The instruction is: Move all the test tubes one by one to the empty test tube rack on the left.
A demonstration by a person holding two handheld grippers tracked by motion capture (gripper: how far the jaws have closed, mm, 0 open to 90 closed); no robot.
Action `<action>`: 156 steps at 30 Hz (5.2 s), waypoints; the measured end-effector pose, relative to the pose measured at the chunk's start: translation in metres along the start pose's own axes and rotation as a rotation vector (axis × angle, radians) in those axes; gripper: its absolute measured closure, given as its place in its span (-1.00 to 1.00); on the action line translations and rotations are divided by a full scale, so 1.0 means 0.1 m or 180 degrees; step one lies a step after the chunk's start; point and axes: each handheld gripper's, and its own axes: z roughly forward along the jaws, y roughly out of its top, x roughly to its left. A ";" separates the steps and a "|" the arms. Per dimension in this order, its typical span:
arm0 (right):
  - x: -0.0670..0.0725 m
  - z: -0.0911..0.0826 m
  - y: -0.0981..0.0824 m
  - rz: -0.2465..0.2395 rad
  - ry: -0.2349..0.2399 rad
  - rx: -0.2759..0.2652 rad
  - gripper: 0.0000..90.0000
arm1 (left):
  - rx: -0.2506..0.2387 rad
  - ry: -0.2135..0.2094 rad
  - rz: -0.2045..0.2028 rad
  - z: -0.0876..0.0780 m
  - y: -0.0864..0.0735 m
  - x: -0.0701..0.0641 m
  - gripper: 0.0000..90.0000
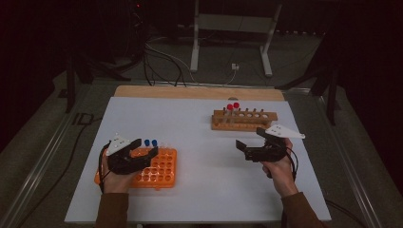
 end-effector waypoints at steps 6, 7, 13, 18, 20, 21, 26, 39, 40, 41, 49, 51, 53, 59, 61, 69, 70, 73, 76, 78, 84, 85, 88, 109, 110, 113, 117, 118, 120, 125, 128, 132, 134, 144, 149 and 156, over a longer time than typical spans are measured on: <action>-0.08 0.05 0.12 -0.0051 -0.0075 0.0024 -1.00 | -0.0098 -0.0006 0.0001 0.00 0.02 -0.03 -0.85; -0.09 0.06 0.14 -0.0078 -0.0099 0.0026 -1.00 | -0.0110 -0.0006 0.0004 0.00 0.02 -0.03 -0.92; -0.15 0.19 0.27 -0.0192 -0.0162 0.0114 -0.89 | -0.0195 -0.0003 0.0027 -0.04 0.03 -0.03 -0.99; -0.24 0.36 0.35 -0.0222 -0.0196 0.0241 -0.78 | -0.0243 0.0037 0.0024 -0.07 0.04 -0.02 -0.99; -0.29 0.43 0.39 -0.0196 -0.0243 0.0275 -0.72 | -0.0255 0.0060 0.0034 -0.08 0.04 -0.02 -0.99; -0.32 0.47 0.40 -0.0186 -0.0267 0.0285 -0.70 | -0.0266 0.0063 0.0034 -0.08 0.04 -0.02 -0.99; -0.44 0.63 0.44 -0.0084 -0.0341 0.0308 -0.56 | -0.0323 0.0073 -0.0006 -0.07 0.04 -0.02 -0.99; -0.56 1.02 0.36 -0.0171 -0.0583 0.0455 0.26 | -0.0312 0.0047 -0.0037 -0.06 0.04 -0.01 -0.99; -0.56 1.05 0.35 -0.0169 -0.0614 0.0463 0.27 | -0.0311 0.0045 -0.0040 -0.06 0.04 -0.01 -0.99; -0.57 1.07 0.35 -0.0165 -0.0634 0.0468 0.29 | -0.0316 0.0035 -0.0044 -0.06 0.04 -0.01 -0.99; -0.59 1.20 0.32 -0.0069 -0.0641 0.0452 0.50 | -0.0312 0.0020 -0.0043 -0.05 0.04 -0.02 -0.99; -0.59 1.22 0.31 -0.0058 -0.0627 0.0465 0.58 | -0.0313 0.0020 -0.0044 -0.05 0.04 -0.02 -0.99; -0.59 1.22 0.31 -0.0043 -0.0604 0.0439 0.63 | -0.0312 0.0020 -0.0045 -0.05 0.04 -0.02 -0.99; -0.57 1.16 0.32 -0.0023 -0.0604 0.0347 0.65 | -0.0310 0.0023 -0.0052 -0.05 0.04 -0.02 -0.99; -0.55 1.13 0.33 -0.0032 -0.0592 0.0308 0.65 | -0.0309 0.0020 -0.0050 -0.05 0.04 -0.02 -0.99; -0.53 1.00 0.40 -0.0081 -0.0576 0.0154 0.65 | -0.0279 0.0011 -0.0044 -0.03 0.03 -0.03 -0.99; -0.52 0.97 0.41 -0.0088 -0.0574 0.0132 0.65 | -0.0285 0.0008 -0.0046 -0.03 0.03 -0.03 -0.99; -0.52 0.91 0.45 -0.0120 -0.0581 0.0072 0.66 | -0.0291 0.0007 -0.0050 -0.03 0.03 -0.03 -0.99; -0.51 0.84 0.50 -0.0129 -0.0574 0.0028 0.65 | -0.0293 0.0008 -0.0051 -0.03 0.03 -0.03 -0.99; -0.51 0.80 0.53 -0.0160 -0.0588 0.0006 0.65 | -0.0291 0.0007 -0.0055 -0.03 0.03 -0.03 -0.99; -0.49 0.67 0.61 -0.0194 -0.0581 -0.0085 0.65 | -0.0293 0.0009 -0.0053 -0.03 0.03 -0.03 -0.99; -0.48 0.65 0.62 -0.0198 -0.0581 -0.0090 0.66 | -0.0296 0.0010 -0.0052 -0.03 0.03 -0.03 -0.99; -0.47 0.60 0.63 -0.0197 -0.0547 -0.0119 0.65 | -0.0294 0.0013 -0.0053 -0.03 0.03 -0.04 -0.99; -0.13 0.45 0.61 -0.0296 -0.0088 -0.0073 0.65 | -0.0298 0.0041 0.0085 -0.02 0.08 -0.16 -0.99; -0.11 0.45 0.60 -0.0310 -0.0071 -0.0068 0.65 | -0.0301 0.0041 0.0096 -0.02 0.08 -0.17 -0.99; -0.06 0.45 0.58 -0.0321 -0.0009 -0.0047 0.65 | -0.0308 0.0052 0.0137 -0.02 0.10 -0.21 -0.99; -0.01 0.44 0.55 -0.0336 0.0076 -0.0027 0.65 | -0.0339 0.0072 0.0176 -0.03 0.12 -0.24 -0.99; 0.01 0.44 0.55 -0.0335 0.0105 -0.0021 0.65 | -0.0342 0.0075 0.0186 -0.03 0.12 -0.25 -0.99; 0.04 0.43 0.54 -0.0344 0.0139 -0.0016 0.65 | -0.0367 0.0104 0.0205 -0.04 0.13 -0.27 -0.99; 0.11 0.41 0.53 -0.0380 0.0241 0.0030 0.65 | -0.0403 0.0102 0.0272 -0.04 0.18 -0.34 -0.99; 0.17 0.39 0.53 -0.0423 0.0289 0.0057 0.65 | -0.0404 0.0072 0.0324 -0.01 0.22 -0.41 -0.99; 0.24 0.37 0.53 -0.0483 0.0352 0.0100 0.65 | -0.0370 0.0001 0.0422 0.05 0.26 -0.51 -0.99; 0.27 0.36 0.53 -0.0482 0.0399 0.0118 0.65 | -0.0338 -0.0041 0.0478 0.09 0.27 -0.57 -0.99; 0.44 0.36 0.49 -0.0524 0.0587 0.0187 0.65 | -0.0204 -0.0244 0.0704 0.33 0.34 -0.86 -0.91; 0.52 0.37 0.48 -0.0542 0.0684 0.0225 0.65 | -0.0092 -0.0325 0.0781 0.48 0.37 -0.94 -0.84; 0.62 0.39 0.47 -0.0554 0.0785 0.0257 0.64 | -0.0019 -0.0333 0.0906 0.62 0.35 -1.08 -0.68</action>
